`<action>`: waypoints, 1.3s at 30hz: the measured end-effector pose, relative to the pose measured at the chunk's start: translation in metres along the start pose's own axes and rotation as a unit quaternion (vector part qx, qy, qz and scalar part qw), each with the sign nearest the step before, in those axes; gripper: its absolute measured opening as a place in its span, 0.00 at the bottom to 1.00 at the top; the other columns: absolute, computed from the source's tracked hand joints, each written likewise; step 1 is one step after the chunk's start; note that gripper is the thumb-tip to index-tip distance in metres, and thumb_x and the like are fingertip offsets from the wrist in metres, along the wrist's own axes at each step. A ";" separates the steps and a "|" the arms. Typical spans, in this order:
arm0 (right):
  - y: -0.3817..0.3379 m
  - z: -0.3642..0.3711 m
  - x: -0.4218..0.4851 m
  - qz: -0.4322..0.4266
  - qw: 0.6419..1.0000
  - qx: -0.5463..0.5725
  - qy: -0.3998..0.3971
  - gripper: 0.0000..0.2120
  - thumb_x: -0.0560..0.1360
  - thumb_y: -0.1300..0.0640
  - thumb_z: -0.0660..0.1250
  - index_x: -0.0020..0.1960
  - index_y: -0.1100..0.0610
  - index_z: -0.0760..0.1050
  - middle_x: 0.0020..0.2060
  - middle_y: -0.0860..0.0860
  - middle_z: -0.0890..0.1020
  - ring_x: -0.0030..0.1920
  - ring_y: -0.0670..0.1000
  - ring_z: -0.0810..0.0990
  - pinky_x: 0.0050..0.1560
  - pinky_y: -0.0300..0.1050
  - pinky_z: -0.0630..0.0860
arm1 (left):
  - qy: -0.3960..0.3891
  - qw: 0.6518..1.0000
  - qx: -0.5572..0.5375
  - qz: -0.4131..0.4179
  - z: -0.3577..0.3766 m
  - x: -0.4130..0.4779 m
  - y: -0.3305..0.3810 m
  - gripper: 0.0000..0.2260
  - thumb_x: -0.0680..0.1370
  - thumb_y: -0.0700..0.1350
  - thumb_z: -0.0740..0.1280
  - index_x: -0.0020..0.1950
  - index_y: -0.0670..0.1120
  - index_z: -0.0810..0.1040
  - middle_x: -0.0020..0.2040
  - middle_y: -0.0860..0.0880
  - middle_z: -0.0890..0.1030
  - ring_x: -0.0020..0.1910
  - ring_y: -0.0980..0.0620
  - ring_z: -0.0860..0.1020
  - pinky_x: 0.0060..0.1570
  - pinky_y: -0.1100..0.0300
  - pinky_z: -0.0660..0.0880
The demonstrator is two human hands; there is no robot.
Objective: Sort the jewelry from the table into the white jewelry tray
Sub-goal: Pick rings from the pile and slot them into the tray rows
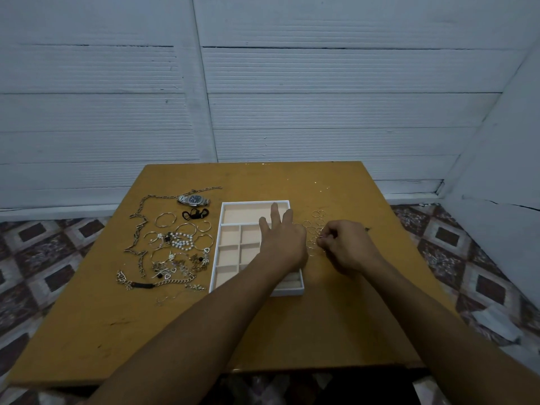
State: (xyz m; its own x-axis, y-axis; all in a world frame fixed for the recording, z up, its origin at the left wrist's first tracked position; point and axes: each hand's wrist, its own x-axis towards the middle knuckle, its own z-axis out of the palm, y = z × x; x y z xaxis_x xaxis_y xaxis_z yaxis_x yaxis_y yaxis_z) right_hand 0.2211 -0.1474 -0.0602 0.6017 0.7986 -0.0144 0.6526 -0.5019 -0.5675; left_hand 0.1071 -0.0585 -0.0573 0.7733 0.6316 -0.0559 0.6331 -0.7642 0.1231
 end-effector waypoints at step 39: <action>0.005 -0.017 -0.016 -0.015 1.000 0.011 -0.008 0.08 0.76 0.62 0.64 0.44 0.53 0.81 0.38 0.46 0.80 0.41 0.46 0.77 0.38 0.39 0.69 | -0.018 0.998 -0.018 -0.065 0.005 0.007 0.012 0.19 0.75 0.44 0.68 0.66 0.46 0.73 0.76 0.42 0.56 0.76 0.36 0.47 0.69 0.37 0.53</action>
State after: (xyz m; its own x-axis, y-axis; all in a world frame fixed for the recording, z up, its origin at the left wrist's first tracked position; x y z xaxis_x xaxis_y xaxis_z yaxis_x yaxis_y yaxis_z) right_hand 0.2224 -0.1680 -0.0491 0.5746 0.8184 -0.0106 0.6592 -0.4705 -0.5866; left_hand 0.1206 -0.0641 -0.0613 0.6860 0.7195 -0.1083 0.7268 -0.6709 0.1473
